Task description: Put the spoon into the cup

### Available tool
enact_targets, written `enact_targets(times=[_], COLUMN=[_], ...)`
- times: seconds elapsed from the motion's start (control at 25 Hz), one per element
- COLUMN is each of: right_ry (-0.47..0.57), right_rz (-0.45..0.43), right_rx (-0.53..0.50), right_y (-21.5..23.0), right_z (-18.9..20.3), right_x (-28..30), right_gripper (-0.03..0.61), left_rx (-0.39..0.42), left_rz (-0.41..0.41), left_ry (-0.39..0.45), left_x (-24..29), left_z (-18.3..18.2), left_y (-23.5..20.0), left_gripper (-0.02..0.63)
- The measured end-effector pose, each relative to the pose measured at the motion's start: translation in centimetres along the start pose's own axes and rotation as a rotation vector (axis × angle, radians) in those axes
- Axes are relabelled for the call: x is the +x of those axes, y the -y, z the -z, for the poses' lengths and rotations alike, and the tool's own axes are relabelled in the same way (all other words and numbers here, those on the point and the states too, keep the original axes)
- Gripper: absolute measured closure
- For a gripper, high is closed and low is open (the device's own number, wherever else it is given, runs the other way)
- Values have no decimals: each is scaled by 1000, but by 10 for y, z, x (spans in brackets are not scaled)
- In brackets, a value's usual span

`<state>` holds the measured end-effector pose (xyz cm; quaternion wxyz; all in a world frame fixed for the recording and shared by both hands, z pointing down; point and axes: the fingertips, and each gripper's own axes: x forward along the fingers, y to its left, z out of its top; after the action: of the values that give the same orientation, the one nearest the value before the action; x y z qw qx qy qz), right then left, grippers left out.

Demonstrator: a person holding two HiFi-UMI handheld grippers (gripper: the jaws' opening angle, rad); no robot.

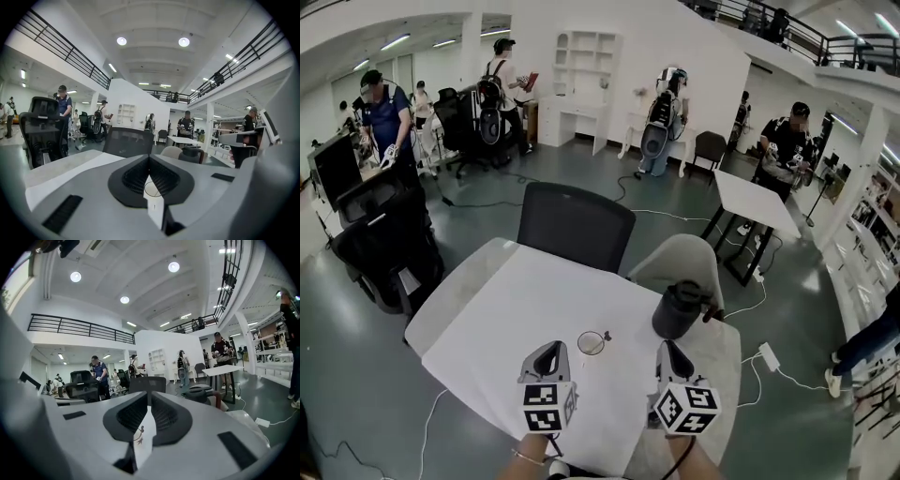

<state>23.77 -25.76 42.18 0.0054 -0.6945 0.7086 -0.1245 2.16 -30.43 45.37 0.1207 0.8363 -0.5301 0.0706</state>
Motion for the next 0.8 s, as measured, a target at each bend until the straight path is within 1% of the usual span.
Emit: enact_targets(times=[0.16, 0.28, 0.56, 0.8], right_ry=[32, 44, 35, 17], right_rz=[16, 17, 28, 20], right_rx=[-4, 3, -41, -16], right_y=[4, 5, 3, 2], right_z=[-12, -15, -17, -12], right_x=[-11, -16, -16, -12], right_gripper=[546, 546, 548, 548], left_rx=[14, 19, 19, 21], left_rz=[3, 8, 9, 15], left_ry=[32, 47, 58, 72], left_x=[-3, -6, -6, -6], left_z=[-14, -19, -25, -27], left_y=[3, 5, 8, 8], left_gripper=[595, 595, 595, 595])
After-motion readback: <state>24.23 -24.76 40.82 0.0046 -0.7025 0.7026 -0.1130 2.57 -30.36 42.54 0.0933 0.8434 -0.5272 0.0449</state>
